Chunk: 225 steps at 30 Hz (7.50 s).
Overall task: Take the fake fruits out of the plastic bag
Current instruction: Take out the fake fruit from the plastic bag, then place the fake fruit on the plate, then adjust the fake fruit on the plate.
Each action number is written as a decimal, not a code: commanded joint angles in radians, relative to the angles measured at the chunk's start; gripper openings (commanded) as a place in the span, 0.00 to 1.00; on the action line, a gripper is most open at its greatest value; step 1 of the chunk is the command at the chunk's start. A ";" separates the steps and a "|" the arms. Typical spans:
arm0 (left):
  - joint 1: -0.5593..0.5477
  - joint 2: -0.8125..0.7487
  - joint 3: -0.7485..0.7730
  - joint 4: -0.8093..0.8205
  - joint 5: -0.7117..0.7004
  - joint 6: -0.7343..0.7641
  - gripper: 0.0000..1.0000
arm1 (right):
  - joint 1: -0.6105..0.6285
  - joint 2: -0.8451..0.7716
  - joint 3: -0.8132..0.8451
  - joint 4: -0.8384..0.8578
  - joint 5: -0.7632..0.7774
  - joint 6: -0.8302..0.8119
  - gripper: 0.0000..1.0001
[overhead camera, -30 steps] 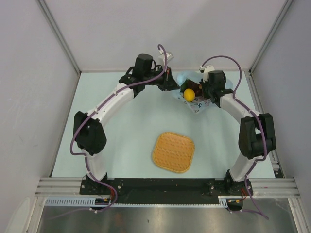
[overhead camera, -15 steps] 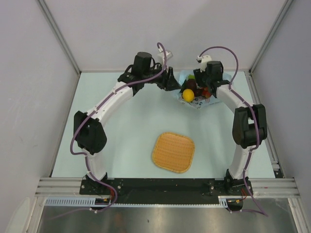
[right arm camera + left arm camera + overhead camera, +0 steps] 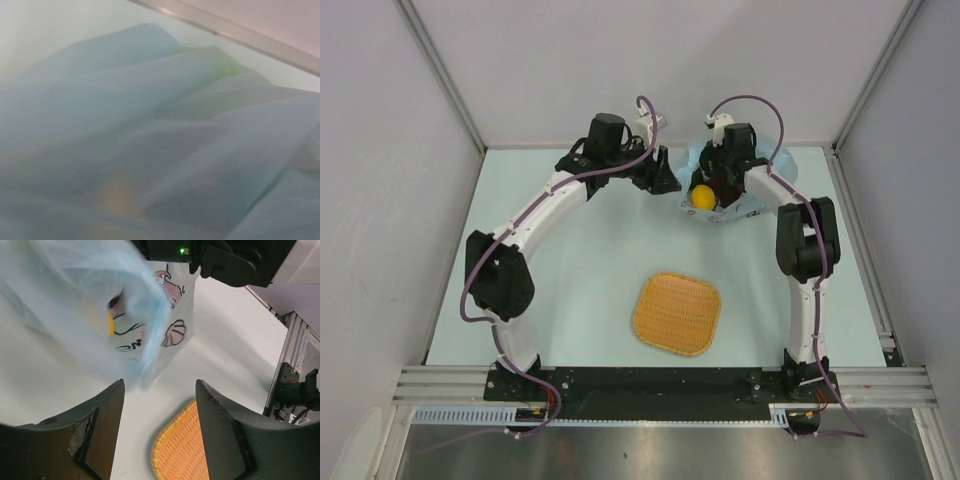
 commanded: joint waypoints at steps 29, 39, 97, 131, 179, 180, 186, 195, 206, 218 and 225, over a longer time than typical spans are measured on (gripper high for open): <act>0.006 -0.104 -0.047 -0.006 -0.062 0.068 0.66 | 0.030 0.091 0.008 0.002 0.144 -0.148 0.59; 0.010 -0.113 -0.040 0.006 -0.060 0.062 0.66 | 0.025 -0.168 0.015 -0.123 0.024 -0.089 0.38; 0.207 -0.743 -0.439 -0.204 -0.223 0.301 0.71 | 0.813 -0.152 -0.108 -1.127 0.286 -0.412 0.17; 0.211 -0.745 -0.334 -0.209 -0.156 0.265 0.71 | 0.823 -0.103 0.158 -1.154 0.024 -0.370 1.00; -0.539 0.097 -0.199 -0.317 -0.165 0.478 0.94 | -0.527 -0.733 0.081 -0.881 -0.565 0.216 0.97; -0.542 0.110 -0.186 -0.334 -0.162 0.472 0.92 | -0.532 -0.733 0.078 -0.881 -0.573 0.217 0.97; -0.548 0.111 -0.228 -0.322 -0.163 0.467 0.89 | -0.566 -0.749 0.051 -0.874 -0.603 0.228 0.97; -0.550 0.160 -0.237 -0.339 -0.171 0.478 0.60 | -0.595 -0.746 0.027 -0.872 -0.637 0.250 0.96; -0.482 0.050 -0.297 -0.325 -0.073 0.475 0.19 | -0.606 -0.744 0.021 -0.877 -0.628 0.245 0.96; -0.275 -0.228 -0.659 0.313 0.124 0.227 0.19 | -0.555 -0.787 -0.015 -0.884 -0.559 0.211 0.95; -0.225 -0.150 -0.745 0.626 0.055 -0.011 0.20 | -0.483 -0.799 -0.032 -0.854 -0.501 0.228 0.95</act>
